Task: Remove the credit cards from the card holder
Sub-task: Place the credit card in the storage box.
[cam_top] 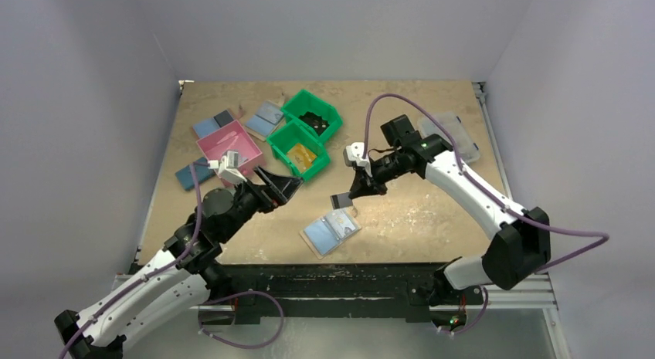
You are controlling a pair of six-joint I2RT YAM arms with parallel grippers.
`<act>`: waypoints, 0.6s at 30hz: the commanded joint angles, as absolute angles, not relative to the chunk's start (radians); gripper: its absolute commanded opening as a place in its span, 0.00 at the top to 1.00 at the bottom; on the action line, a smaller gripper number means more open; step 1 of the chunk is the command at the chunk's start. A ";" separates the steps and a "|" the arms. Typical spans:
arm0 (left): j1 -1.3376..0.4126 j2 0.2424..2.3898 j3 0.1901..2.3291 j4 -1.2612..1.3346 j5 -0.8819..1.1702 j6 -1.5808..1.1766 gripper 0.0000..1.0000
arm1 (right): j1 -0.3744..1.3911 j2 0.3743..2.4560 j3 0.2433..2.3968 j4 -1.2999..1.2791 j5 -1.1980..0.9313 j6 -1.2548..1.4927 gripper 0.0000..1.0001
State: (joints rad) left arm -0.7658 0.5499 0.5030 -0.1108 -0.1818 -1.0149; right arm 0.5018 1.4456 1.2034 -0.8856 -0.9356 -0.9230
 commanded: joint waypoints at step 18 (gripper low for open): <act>-0.762 0.859 0.552 0.053 0.006 -1.683 0.15 | 0.509 1.210 1.084 -0.548 -0.946 -1.215 1.00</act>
